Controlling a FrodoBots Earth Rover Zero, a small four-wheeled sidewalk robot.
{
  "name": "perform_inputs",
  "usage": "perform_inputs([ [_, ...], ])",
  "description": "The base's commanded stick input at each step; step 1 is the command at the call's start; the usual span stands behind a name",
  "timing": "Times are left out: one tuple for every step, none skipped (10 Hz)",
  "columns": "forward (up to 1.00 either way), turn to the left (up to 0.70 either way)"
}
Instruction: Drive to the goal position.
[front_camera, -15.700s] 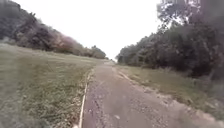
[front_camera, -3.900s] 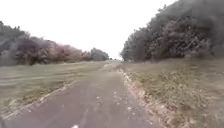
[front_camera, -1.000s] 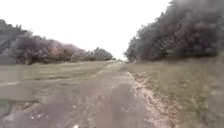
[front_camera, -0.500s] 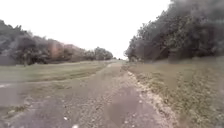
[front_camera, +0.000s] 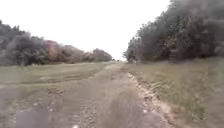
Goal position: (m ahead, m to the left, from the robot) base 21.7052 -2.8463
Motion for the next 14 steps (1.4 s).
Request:
perform_inputs([
  [0.60,-0.14],
  [0.60,-0.15],
  [0.60,-0.14],
  [0.60,-0.11],
  [0.60,-0.04],
  [0.60,0.00],
  [0.60,0.00],
  [0.60,0.00],
  [0.60,0.00],
  [0.60,0.00],
  [0.60,0.00],
  [0.60,-0.01],
  [0.60,-0.04],
  [0.60,-0.11],
])
